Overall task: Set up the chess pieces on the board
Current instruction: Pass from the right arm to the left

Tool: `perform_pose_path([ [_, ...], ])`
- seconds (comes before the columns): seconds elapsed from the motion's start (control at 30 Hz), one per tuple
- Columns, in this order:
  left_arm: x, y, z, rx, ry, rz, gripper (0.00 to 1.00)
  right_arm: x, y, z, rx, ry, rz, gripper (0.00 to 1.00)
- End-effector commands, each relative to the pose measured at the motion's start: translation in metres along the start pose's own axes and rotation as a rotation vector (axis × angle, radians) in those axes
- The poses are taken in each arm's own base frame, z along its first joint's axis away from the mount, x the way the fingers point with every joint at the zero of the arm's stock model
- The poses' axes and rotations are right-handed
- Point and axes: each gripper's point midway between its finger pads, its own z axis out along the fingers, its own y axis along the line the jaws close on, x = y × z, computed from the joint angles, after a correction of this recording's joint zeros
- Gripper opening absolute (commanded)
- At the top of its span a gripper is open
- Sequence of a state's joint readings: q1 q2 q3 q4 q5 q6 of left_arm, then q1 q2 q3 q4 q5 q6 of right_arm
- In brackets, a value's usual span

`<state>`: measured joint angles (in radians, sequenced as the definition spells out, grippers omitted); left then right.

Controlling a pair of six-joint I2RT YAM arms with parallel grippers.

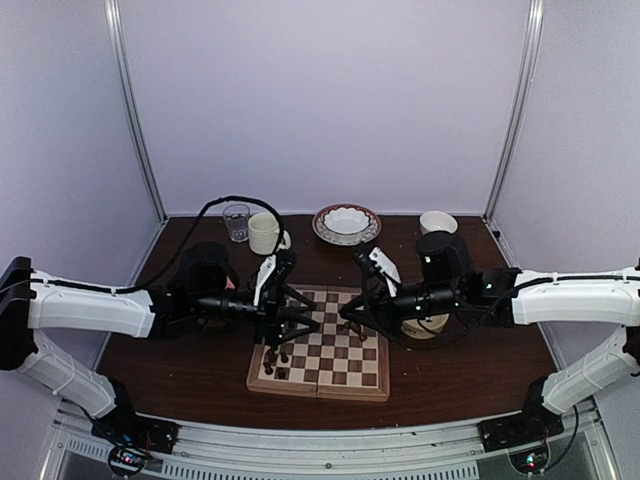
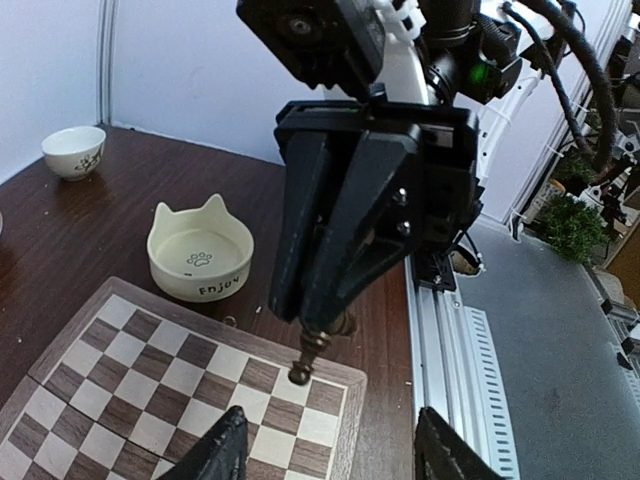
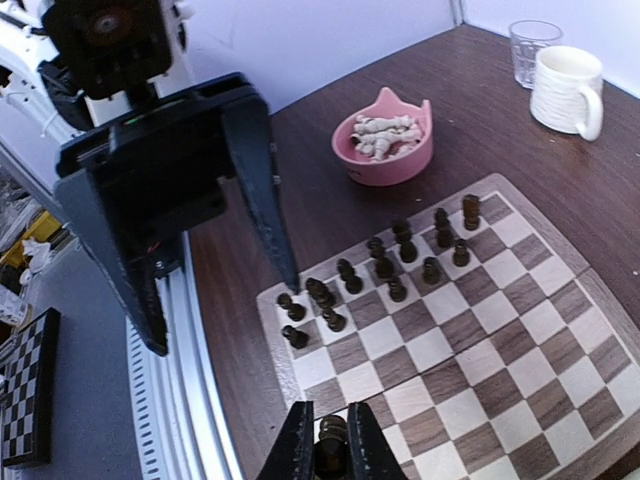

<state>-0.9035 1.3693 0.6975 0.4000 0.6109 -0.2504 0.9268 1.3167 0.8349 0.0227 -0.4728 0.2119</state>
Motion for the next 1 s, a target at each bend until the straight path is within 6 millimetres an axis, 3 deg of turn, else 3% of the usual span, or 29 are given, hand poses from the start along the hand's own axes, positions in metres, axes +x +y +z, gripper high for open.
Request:
perform_pose_path([
  [0.0,-0.009,-0.014,0.001,0.076,-0.080,0.108,0.57,-0.016,0.035,0.001,-0.109,-0.027,-0.041,0.11],
  [0.3,-0.014,-0.021,-0.001,0.121,-0.135,0.105,0.65,-0.038,0.065,-0.009,-0.187,-0.096,-0.037,0.10],
  [0.63,-0.016,-0.030,-0.002,0.170,-0.140,0.097,0.74,-0.061,0.079,-0.015,-0.216,-0.146,-0.038,0.10],
  [0.97,-0.016,-0.034,0.002,0.204,-0.131,0.089,0.52,-0.065,0.079,-0.010,-0.211,-0.150,-0.036,0.10],
])
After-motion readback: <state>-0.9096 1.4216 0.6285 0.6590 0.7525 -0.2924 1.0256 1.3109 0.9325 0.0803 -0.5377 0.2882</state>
